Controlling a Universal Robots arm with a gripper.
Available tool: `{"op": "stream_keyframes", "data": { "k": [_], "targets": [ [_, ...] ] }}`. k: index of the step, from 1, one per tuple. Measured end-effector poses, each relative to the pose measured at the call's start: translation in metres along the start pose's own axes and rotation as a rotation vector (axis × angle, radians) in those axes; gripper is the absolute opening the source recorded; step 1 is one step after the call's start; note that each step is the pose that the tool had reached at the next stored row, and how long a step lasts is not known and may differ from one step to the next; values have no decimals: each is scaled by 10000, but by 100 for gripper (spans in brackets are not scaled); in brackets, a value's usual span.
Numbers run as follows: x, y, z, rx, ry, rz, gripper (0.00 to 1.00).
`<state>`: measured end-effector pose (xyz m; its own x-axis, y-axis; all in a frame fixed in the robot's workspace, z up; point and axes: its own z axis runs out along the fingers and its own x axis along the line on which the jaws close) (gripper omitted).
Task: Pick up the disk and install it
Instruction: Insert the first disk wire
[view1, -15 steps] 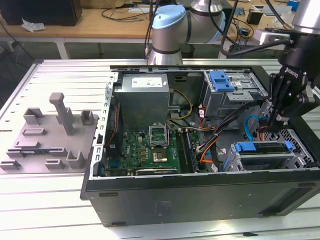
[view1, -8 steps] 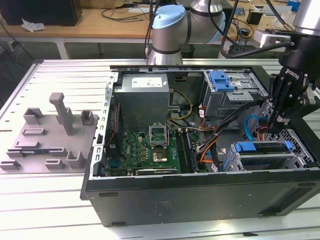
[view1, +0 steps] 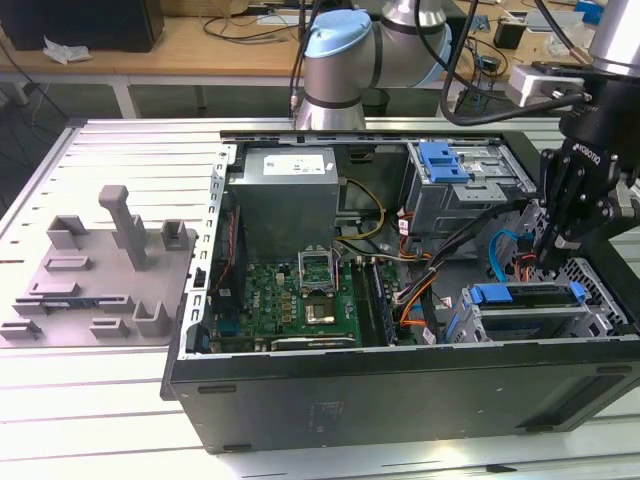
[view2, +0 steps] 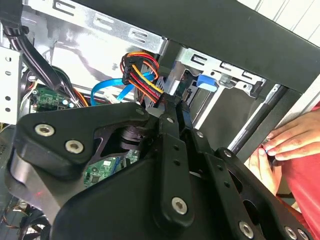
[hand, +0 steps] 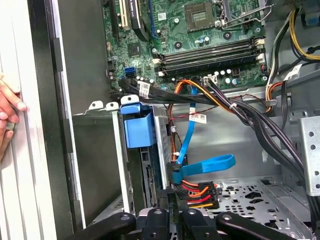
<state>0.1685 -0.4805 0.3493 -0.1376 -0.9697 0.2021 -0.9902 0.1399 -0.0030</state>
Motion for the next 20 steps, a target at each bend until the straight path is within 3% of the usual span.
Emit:
{"op": "stream_keyframes", "data": {
  "k": [3,11,14,20],
  "targets": [
    [45,9,2,51,-137,-40,17],
    [131,17,7,122,-377,-112,17],
    [178,21,17,150,-633,-163,17],
    [266,42,33,184,-1031,-241,17]
  ]
}}
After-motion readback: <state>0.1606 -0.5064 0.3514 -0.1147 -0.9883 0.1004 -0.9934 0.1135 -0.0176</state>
